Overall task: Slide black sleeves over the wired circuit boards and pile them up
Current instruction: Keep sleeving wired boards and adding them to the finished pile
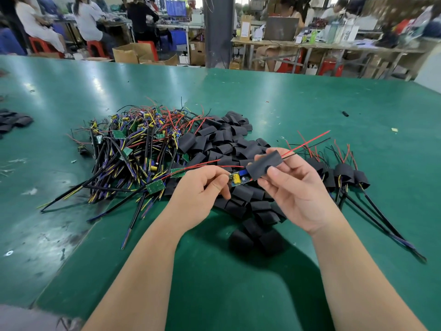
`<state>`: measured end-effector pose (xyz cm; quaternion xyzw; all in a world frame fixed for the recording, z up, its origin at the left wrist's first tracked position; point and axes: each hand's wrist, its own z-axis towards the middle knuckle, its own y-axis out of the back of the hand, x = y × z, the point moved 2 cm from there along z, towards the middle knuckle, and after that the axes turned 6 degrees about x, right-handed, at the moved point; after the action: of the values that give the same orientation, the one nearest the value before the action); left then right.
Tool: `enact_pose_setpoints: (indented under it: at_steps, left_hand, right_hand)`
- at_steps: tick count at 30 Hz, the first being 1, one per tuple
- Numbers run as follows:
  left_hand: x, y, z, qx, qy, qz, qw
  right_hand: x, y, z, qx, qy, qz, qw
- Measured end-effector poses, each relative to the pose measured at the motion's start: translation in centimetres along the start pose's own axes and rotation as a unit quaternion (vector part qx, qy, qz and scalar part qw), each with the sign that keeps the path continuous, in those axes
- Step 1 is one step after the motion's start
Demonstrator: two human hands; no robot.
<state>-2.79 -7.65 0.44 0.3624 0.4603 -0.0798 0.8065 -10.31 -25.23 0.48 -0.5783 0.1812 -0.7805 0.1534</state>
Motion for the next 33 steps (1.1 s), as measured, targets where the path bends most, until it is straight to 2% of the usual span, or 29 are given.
enact_pose_setpoints:
  at_steps: [6, 16, 21, 26, 33]
  left_hand:
    - [0.2, 0.1, 0.1, -0.001, 0.022, -0.068, 0.997]
    - [-0.2, 0.0, 0.0, 0.022, 0.008, -0.032, 0.999]
    - [0.3, -0.1, 0.1, 0.039, 0.032, -0.064, 0.997]
    - [1.0, -0.1, 0.3, 0.031, 0.052, -0.13, 0.99]
    - [0.1, 0.1, 0.1, 0.018, 0.049, -0.215, 0.975]
  right_hand:
    - [0.5, -0.1, -0.3, 0.027, 0.009, -0.111, 0.993]
    - [0.2, -0.7, -0.3, -0.015, -0.004, -0.129, 0.992]
    - [-0.4, -0.5, -0.3, -0.022, -0.015, -0.177, 0.984]
    - [-0.6, -0.8, -0.3, -0.015, -0.023, -0.143, 0.989]
    - [-1.0, -1.4, -0.1, -0.055, -0.077, -0.062, 0.994]
